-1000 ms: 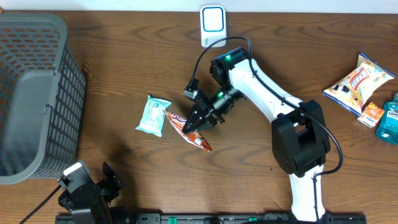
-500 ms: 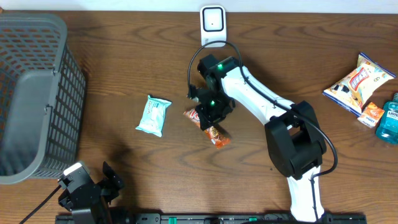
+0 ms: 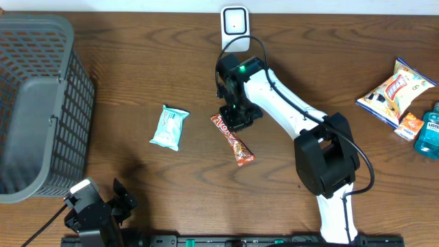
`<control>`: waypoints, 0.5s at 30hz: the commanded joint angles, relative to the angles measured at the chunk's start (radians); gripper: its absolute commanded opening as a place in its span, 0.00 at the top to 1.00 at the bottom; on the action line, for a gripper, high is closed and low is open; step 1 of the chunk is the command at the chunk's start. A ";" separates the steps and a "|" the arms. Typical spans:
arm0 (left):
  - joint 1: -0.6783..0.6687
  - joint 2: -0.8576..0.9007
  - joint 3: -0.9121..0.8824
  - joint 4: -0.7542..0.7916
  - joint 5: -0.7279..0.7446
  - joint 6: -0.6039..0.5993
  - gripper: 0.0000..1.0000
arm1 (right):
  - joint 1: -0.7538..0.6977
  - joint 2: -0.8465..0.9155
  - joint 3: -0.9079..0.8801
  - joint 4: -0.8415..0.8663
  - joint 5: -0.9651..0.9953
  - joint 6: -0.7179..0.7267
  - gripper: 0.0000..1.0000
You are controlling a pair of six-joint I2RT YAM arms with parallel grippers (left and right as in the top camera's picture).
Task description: Scan the item barcode
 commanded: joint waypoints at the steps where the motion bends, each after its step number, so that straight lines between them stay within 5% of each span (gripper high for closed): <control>1: 0.002 -0.001 0.010 0.000 -0.009 -0.009 0.03 | 0.021 -0.028 0.014 0.007 0.035 0.093 0.99; 15: 0.002 -0.001 0.010 0.000 -0.009 -0.009 0.03 | 0.040 -0.016 -0.034 0.116 0.018 0.116 0.99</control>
